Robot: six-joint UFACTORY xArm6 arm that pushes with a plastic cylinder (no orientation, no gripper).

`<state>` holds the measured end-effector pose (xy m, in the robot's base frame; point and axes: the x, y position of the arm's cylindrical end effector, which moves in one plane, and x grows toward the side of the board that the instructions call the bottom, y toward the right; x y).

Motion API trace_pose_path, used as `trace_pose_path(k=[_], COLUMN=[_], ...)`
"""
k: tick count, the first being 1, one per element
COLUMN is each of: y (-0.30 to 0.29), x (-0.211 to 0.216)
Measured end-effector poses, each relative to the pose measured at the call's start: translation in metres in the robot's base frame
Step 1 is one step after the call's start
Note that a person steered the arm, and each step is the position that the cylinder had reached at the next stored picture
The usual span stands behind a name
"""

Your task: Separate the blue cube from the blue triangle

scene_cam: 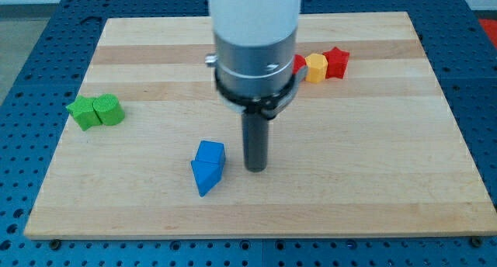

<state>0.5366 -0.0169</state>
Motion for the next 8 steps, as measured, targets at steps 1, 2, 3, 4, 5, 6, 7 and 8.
trace_pose_path(k=[1, 2, 3, 4, 5, 6, 7, 8], y=[-0.041, -0.074, -0.087, -0.090, -0.098, -0.108, -0.117, -0.119], x=[0.004, -0.003, -0.027, -0.048, -0.048, -0.049, -0.056, -0.064])
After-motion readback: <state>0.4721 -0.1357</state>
